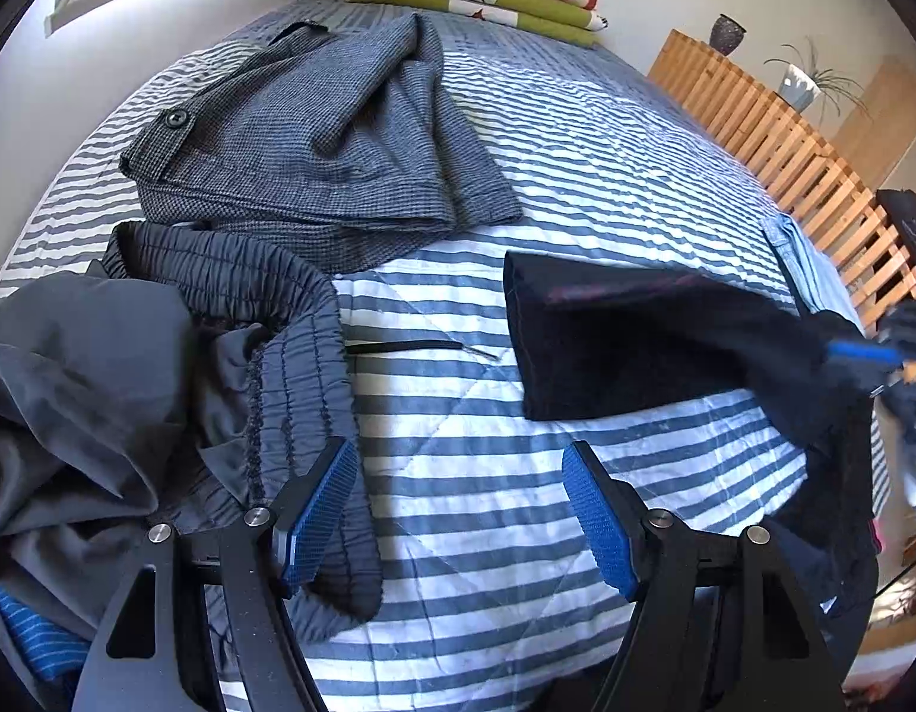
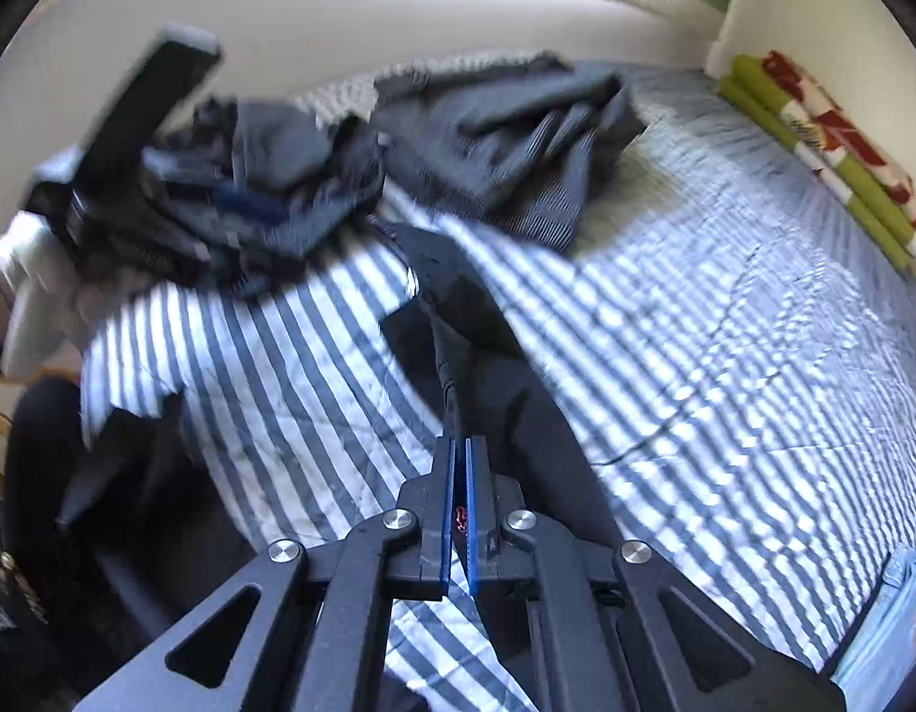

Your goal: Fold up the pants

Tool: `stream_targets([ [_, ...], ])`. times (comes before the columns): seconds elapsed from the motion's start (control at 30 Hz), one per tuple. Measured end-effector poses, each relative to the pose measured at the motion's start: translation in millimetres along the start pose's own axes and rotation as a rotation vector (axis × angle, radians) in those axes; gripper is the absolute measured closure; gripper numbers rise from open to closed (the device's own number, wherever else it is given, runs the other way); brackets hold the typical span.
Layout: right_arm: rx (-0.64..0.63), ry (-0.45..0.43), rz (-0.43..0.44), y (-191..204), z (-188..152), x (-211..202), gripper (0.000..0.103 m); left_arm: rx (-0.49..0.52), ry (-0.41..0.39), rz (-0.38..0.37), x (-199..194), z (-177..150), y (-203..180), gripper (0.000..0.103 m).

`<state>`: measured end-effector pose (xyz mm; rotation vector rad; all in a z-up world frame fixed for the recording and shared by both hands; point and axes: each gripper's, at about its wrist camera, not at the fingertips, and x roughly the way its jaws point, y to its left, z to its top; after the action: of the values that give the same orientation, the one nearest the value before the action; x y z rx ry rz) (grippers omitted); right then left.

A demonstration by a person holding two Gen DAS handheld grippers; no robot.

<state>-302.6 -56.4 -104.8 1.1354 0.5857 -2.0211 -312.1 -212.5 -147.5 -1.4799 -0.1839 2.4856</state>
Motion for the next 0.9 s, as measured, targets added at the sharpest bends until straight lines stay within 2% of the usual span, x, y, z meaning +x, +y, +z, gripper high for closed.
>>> stream_targets([
  [0.07, 0.000, -0.067, 0.008, 0, 5, -34, 0.100, 0.007, -0.007, -0.027, -4, 1, -7, 0.028],
  [0.13, -0.022, -0.122, -0.022, -1, 8, -65, 0.100, 0.031, -0.015, -0.047, -4, 4, -17, 0.028],
  [0.2, -0.016, -0.144, -0.049, -9, 12, -82, 0.100, 0.071, -0.027, -0.041, 1, 10, -26, 0.021],
  [0.23, -0.003, -0.146, -0.060, -14, 16, -83, 0.100, 0.083, -0.031, -0.035, 5, 13, -30, 0.016],
  [0.33, 0.039, -0.130, -0.074, -35, 23, -75, 0.100, 0.083, -0.035, -0.060, 21, 26, -39, 0.016],
  [0.43, 0.089, -0.104, -0.053, -59, 30, -51, 0.100, 0.104, -0.026, -0.084, 45, 41, -48, 0.016],
  [0.5, 0.110, -0.089, -0.052, -73, 38, -29, 0.100, 0.107, 0.002, -0.082, 65, 53, -51, 0.038],
  [0.53, 0.121, -0.081, -0.062, -80, 42, -18, 0.100, 0.091, 0.032, -0.078, 76, 59, -50, 0.068],
  [0.57, 0.137, -0.065, -0.064, -87, 46, -5, 0.097, 0.066, 0.064, -0.082, 85, 63, -48, 0.083],
  [0.63, 0.190, -0.020, -0.046, -106, 49, 10, 0.088, 0.050, 0.078, -0.095, 92, 68, -46, 0.094],
  [0.67, 0.216, -0.011, -0.039, -115, 46, 10, 0.077, 0.061, 0.075, -0.101, 92, 69, -46, 0.101],
  [0.7, 0.234, -0.019, -0.034, -126, 41, 5, 0.067, 0.070, 0.074, -0.113, 91, 69, -46, 0.101],
  [0.77, 0.252, -0.049, -0.053, -147, 23, -12, 0.055, 0.067, 0.072, -0.135, 86, 70, -45, 0.101],
  [0.9, 0.302, 0.030, -0.095, -182, -36, -30, 0.052, 0.088, 0.070, -0.140, 72, 72, -51, 0.102],
])
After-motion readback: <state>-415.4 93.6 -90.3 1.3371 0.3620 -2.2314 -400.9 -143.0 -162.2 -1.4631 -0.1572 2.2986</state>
